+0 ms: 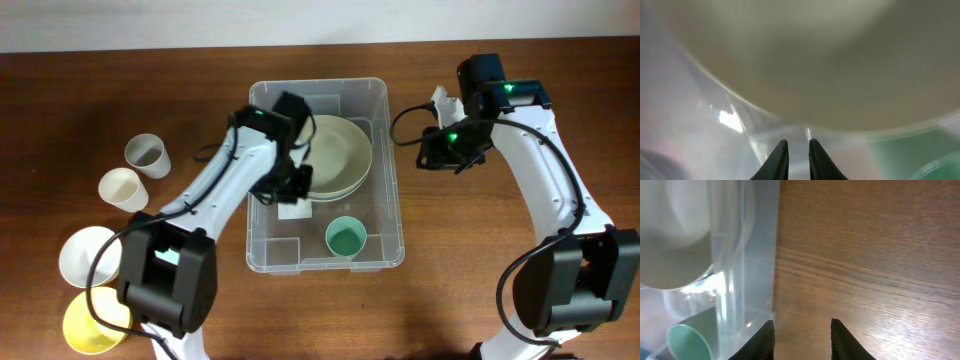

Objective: Pack container
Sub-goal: 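Push the stacked bowls toward the container's back with the left gripper, then move the left gripper back toward the cups on the left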

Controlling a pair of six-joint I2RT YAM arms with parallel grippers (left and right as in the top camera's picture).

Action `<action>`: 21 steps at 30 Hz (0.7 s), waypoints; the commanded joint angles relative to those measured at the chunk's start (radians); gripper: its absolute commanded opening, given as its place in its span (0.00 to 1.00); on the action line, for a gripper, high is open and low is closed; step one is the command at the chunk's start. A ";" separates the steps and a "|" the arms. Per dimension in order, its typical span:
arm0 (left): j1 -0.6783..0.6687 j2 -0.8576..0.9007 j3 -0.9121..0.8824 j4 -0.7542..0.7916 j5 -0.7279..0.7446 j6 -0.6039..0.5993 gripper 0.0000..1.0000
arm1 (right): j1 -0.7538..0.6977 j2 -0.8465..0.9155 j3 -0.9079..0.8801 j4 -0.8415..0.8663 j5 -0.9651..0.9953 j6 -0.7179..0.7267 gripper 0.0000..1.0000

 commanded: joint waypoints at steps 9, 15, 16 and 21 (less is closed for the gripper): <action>0.095 -0.016 0.356 0.067 -0.197 0.148 0.21 | 0.006 0.007 -0.009 0.042 0.209 -0.005 0.40; 0.129 -0.057 0.412 0.021 -0.200 0.153 0.29 | 0.006 -0.100 0.003 0.063 0.389 0.092 0.44; 0.128 -0.058 0.412 0.007 -0.203 0.143 0.29 | 0.006 -0.122 0.008 0.063 0.388 0.091 0.45; 0.129 -0.080 0.412 -0.120 -0.210 0.097 0.35 | -0.076 -0.332 0.024 0.043 0.378 0.087 0.56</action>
